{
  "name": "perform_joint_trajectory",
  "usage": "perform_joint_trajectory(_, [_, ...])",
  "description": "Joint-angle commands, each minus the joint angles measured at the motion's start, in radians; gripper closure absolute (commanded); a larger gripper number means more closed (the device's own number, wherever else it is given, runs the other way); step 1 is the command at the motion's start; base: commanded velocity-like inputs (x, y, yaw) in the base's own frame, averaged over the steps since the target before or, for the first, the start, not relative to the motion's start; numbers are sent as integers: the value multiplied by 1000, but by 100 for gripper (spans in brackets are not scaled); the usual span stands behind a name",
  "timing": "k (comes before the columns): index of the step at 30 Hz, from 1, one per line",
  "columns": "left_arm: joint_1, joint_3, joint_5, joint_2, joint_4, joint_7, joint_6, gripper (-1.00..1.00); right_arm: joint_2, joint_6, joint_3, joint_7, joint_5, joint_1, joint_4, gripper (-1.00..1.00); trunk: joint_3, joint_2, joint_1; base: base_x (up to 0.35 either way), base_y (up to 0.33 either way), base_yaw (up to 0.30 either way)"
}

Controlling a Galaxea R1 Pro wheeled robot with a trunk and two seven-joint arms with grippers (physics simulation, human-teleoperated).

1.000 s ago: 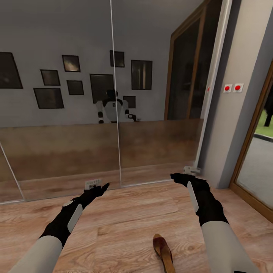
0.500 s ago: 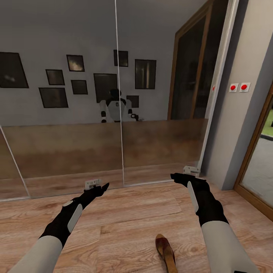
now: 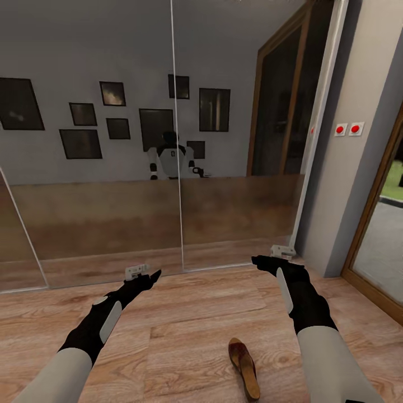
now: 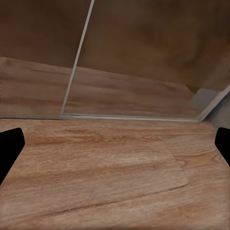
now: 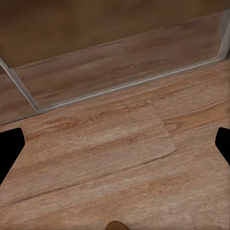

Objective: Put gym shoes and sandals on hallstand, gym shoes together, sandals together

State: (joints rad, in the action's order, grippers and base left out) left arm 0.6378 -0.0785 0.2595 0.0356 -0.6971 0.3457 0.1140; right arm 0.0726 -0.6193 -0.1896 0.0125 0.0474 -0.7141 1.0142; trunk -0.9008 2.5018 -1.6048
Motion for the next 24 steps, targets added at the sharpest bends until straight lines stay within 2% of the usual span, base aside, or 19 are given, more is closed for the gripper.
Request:
perform_joint_trajectory(1, [0,-3,11,0,-1,5,10,-100,1,-5,-2,1,5,0,2,-100,-1,0,0,-10,0,0])
perform_joint_trajectory(13, [0,-3,11,0,-1,4,10,-100,1,-5,-2,1,5,-1,2,-100,-1,0,0,-1,0,3])
perform_joint_trajectory(20, [0,-3,11,0,-1,4,10,-100,1,-5,-2,1,5,-1,2,-100,-1,0,0,0,-7,217])
perform_joint_trajectory(24, [0,-3,11,0,-1,4,10,-100,1,-5,-2,1,5,-1,1,-100,-1,0,0,0,-152,59])
